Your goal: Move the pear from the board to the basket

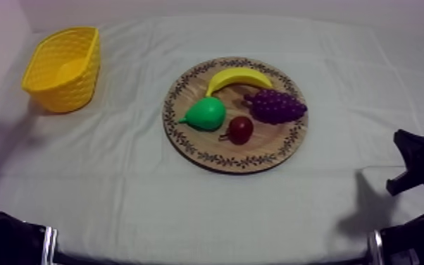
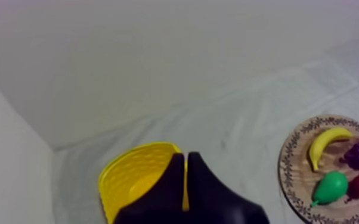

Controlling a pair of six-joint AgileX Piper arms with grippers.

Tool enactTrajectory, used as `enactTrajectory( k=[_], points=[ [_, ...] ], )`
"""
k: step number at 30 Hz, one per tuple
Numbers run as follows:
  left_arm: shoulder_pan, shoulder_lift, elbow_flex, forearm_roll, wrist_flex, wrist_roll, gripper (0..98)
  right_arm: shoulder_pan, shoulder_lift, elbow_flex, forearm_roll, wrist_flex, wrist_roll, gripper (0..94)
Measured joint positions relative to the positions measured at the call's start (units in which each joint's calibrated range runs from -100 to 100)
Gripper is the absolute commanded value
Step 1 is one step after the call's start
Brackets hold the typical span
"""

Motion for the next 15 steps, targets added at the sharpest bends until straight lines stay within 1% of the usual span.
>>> enactTrajectory(
  k=[7, 12, 15],
  points=[
    [3.7, 8.0, -7.6, -0.2, 4.8, -1.4, 0.0, 0.0, 0.0, 0.0, 0.0, 0.0, 0.0, 0.3],
    [7.0, 11.6, -8.5, -0.25, 6.5, -2.3, 0.0, 0.0, 0.0, 0.0, 0.0, 0.0, 0.0, 0.3],
    [9.0, 13.2, -8.5, 0.55, 7.5, -3.4, 0.0, 0.0, 0.0, 0.0, 0.0, 0.0, 0.0, 0.3]
  ],
)
